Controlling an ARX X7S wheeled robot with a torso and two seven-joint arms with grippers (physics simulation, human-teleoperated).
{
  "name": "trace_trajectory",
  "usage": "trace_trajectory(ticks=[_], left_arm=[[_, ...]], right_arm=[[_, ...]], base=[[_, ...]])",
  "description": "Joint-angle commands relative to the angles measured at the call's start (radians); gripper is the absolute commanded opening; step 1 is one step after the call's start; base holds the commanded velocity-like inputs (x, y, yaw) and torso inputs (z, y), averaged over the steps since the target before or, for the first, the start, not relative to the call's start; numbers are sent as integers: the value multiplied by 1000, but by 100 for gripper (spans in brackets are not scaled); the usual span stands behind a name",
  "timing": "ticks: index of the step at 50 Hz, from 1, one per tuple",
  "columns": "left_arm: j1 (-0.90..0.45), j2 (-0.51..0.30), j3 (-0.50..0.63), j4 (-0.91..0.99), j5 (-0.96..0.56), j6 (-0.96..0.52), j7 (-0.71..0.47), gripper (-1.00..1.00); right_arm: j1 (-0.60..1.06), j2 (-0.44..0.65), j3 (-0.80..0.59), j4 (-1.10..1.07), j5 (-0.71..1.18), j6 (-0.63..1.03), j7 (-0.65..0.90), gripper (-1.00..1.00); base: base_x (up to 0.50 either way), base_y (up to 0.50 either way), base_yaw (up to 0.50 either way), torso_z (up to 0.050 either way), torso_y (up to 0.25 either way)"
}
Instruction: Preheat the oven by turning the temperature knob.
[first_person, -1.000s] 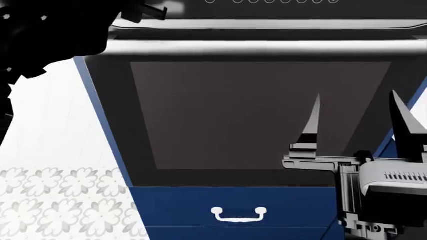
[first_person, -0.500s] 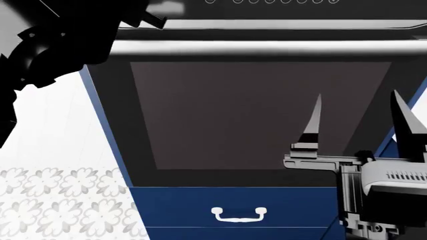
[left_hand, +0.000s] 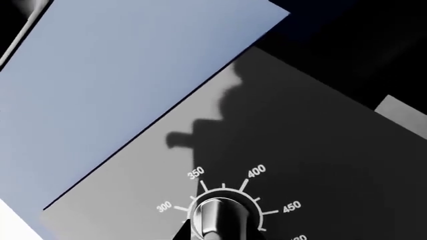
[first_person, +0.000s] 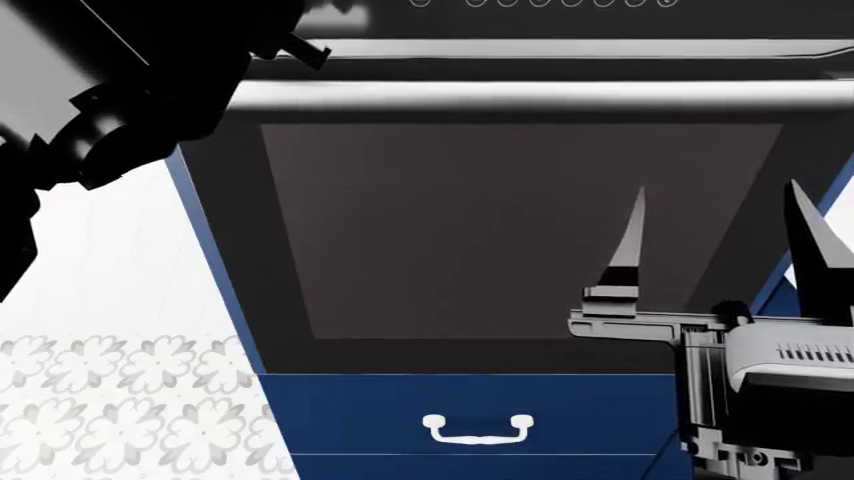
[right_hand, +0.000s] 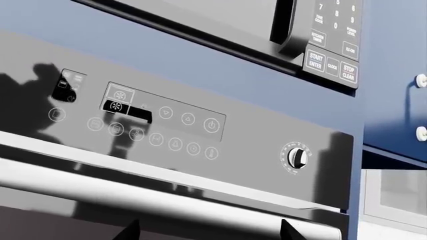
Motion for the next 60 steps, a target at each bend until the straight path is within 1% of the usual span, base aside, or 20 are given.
trace_trajectory(ticks=[1,7,19,40,43,44,50,60], left_arm=[[6,4,14,-9,89,-7,25,-100],[1,1,62,7,129,-9,30,-100],[8,0,109,21,170,-7,28,-100],[5,-1,157,42,210,-2,39,-100],[-3,2,202,45,254,6,40,-100],[1,2,192,49,244,2,37,-100],[-2,3,216,59,265,-1,35,-100],[-12,6,282,75,322,-2,34,-100]], right_arm=[[0,2,-1,-6,0,3,2,100],[2,3,-3,-4,1,2,4,100],[2,5,-3,-3,3,2,7,100],[2,9,-5,-4,6,1,12,100],[2,9,-7,-2,6,-1,13,100],[1,10,-7,-3,6,-1,13,100],[1,11,-4,-8,9,2,14,100],[3,13,-6,-7,10,3,16,100]], base=[[0,-3,-7,0,0],[5,-1,-3,0,0],[8,0,-3,0,0],[9,-1,-5,0,0],[14,0,-5,3,0],[14,-4,-7,0,0],[9,-1,-6,0,0],[10,-1,-6,1,0]])
